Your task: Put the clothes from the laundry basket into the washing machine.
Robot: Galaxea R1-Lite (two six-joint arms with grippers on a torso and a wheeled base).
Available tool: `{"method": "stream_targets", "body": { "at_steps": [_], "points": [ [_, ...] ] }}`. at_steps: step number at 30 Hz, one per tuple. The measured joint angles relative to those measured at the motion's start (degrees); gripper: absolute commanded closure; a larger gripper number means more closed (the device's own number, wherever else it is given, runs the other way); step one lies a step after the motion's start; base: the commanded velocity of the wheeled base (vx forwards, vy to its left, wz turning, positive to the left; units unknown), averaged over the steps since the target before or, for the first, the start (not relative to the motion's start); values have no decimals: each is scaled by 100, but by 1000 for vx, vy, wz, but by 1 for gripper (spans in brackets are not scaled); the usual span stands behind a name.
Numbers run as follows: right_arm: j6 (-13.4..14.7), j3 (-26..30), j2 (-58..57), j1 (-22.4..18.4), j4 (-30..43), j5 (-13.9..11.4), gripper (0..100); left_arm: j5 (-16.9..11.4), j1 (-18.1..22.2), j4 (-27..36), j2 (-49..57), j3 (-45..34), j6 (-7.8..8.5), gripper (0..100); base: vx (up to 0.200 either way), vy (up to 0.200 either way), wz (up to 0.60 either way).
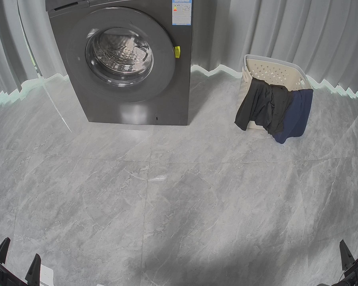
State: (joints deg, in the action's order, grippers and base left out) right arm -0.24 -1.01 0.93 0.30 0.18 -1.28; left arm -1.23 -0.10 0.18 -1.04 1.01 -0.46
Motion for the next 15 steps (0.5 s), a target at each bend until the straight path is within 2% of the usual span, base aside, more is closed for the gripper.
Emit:
{"method": "stream_targets", "body": {
  "at_steps": [4,15],
  "points": [
    [0,0,0,5,4,-2,0,1,0,2,0,0,-7,0,0,0,0],
    [0,0,0,0,0,-2,0,0,0,2,0,0,-29,0,200,0,0]
  ]
}}
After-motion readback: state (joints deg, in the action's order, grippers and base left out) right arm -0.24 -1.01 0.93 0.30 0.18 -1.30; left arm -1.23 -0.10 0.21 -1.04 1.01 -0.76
